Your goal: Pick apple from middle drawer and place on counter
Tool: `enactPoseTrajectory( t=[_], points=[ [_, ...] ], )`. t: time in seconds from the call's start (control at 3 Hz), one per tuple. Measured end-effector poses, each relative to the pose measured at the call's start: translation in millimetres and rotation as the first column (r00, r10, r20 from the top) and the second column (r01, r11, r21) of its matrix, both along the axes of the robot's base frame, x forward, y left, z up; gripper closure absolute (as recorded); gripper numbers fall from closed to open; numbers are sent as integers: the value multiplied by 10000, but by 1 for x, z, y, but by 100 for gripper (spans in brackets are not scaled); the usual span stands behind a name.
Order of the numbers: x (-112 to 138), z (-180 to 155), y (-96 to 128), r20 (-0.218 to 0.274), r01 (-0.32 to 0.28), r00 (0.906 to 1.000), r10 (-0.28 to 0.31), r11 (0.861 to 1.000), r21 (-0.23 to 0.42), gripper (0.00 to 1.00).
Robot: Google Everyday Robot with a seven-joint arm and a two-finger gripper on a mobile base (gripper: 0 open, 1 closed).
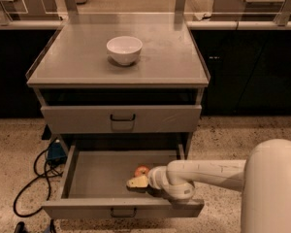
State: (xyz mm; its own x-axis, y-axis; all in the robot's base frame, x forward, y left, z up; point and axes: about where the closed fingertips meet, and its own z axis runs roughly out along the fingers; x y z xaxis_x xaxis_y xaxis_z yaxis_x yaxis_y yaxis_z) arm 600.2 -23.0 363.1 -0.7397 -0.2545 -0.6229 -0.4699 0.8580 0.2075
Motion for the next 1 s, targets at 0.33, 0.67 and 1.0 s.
enactPoseTrajectory(
  t=[0.33,0.67,1.0],
  points=[
    [0,0,0,0,0,10000,0,10000,0,19],
    [0,0,0,0,-1,10000,1,10000,0,42],
    [0,0,0,0,1,10000,-1,10000,-1,66]
  ],
)
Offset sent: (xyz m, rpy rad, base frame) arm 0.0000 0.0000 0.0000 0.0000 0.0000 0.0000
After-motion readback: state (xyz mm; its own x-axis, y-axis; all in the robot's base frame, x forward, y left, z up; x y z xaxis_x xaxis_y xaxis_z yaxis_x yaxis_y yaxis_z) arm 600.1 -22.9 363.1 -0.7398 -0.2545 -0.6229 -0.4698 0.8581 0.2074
